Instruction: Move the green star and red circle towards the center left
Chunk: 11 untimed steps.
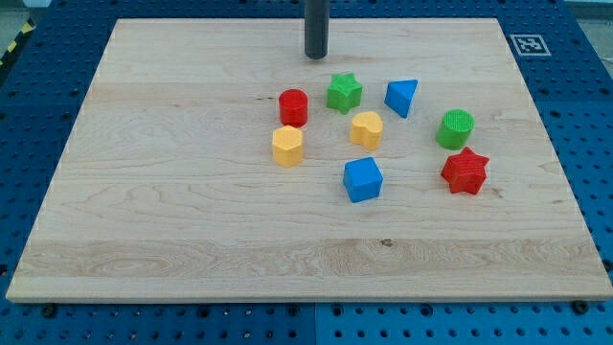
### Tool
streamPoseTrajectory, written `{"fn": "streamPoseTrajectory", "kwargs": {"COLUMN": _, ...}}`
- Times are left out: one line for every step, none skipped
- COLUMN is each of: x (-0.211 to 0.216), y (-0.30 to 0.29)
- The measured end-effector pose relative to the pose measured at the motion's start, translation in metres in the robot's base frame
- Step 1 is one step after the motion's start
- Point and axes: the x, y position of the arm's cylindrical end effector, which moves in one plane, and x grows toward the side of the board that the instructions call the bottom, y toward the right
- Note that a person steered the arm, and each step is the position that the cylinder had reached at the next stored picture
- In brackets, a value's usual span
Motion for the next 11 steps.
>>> {"fn": "streamPoseTrajectory", "kwargs": {"x": 0.003, "y": 0.000}}
{"fn": "streamPoseTrajectory", "kwargs": {"x": 0.026, "y": 0.000}}
{"fn": "streamPoseTrajectory", "kwargs": {"x": 0.026, "y": 0.003}}
{"fn": "streamPoseTrajectory", "kwargs": {"x": 0.028, "y": 0.052}}
{"fn": "streamPoseTrajectory", "kwargs": {"x": 0.055, "y": 0.060}}
{"fn": "streamPoseTrajectory", "kwargs": {"x": 0.078, "y": 0.060}}
{"fn": "streamPoseTrajectory", "kwargs": {"x": 0.081, "y": 0.060}}
{"fn": "streamPoseTrajectory", "kwargs": {"x": 0.085, "y": 0.060}}
{"fn": "streamPoseTrajectory", "kwargs": {"x": 0.090, "y": 0.067}}
{"fn": "streamPoseTrajectory", "kwargs": {"x": 0.093, "y": 0.076}}
{"fn": "streamPoseTrajectory", "kwargs": {"x": 0.094, "y": 0.081}}
